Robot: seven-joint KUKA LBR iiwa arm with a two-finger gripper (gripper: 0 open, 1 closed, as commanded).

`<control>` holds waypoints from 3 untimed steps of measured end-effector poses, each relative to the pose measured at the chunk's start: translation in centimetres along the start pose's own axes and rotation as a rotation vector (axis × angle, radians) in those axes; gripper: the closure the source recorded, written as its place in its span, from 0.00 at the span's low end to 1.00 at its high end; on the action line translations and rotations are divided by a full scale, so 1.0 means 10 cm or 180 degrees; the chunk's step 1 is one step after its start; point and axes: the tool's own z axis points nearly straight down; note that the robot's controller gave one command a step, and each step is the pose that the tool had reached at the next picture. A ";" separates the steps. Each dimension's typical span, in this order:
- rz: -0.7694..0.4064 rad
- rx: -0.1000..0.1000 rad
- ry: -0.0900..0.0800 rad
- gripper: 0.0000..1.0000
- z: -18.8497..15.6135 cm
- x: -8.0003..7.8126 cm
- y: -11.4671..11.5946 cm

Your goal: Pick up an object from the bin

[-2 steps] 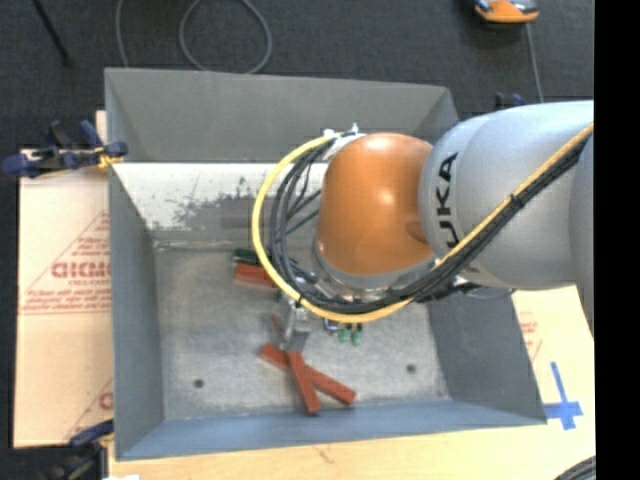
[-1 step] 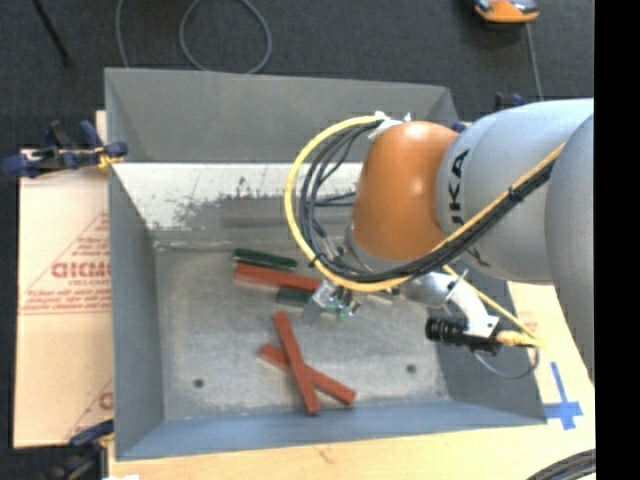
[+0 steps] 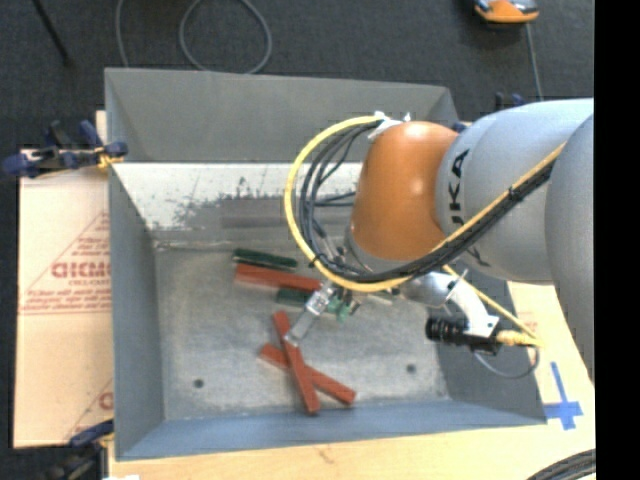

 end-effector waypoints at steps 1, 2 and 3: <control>-0.0616 0.0008 0.0032 0.00 1.28 -0.15 -0.21; -0.0601 -0.0004 0.0005 1.00 1.26 -0.17 -0.21; -0.0710 -0.0015 -0.0008 1.00 0.05 0.04 -0.21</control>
Offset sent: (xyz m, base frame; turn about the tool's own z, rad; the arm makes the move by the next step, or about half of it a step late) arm -0.0028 -0.0263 -0.1276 -0.1923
